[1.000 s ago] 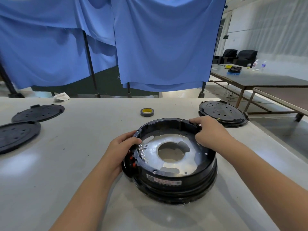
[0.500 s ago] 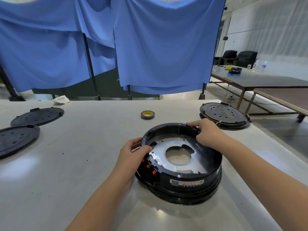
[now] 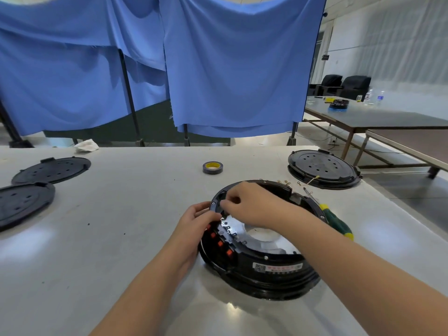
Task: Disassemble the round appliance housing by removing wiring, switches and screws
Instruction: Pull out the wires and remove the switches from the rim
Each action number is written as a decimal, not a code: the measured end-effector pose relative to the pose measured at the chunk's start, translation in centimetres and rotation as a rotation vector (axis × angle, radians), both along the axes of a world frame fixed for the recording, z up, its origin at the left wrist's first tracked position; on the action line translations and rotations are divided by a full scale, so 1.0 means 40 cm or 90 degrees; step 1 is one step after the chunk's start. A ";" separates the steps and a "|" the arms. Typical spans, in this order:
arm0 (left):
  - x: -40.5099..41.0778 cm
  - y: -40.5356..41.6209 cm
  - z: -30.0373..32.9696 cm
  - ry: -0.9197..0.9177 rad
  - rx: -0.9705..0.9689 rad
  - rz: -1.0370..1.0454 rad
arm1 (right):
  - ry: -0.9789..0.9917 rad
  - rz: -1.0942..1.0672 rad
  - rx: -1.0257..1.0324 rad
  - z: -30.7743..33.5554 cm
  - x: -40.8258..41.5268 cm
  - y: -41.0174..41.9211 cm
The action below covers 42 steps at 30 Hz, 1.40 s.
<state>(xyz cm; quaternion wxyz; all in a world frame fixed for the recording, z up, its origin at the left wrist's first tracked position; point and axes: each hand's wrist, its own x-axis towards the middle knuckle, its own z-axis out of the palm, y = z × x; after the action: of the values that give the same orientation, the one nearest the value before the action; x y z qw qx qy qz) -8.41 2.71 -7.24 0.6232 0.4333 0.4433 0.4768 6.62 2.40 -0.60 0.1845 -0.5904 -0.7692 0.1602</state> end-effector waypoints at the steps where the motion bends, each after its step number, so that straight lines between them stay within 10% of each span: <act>1: -0.005 0.001 -0.002 0.010 0.008 -0.015 | 0.008 -0.003 -0.013 -0.007 -0.007 0.004; 42: -0.040 0.035 -0.028 -0.021 0.095 -0.255 | 0.326 -0.045 -0.316 -0.050 0.003 0.004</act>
<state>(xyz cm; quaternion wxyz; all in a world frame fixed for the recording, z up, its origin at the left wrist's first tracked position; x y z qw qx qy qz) -10.03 4.11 -8.36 0.6789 0.5499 0.3013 0.3820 6.76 2.57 -2.61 0.2272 -0.5842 -0.6150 0.4784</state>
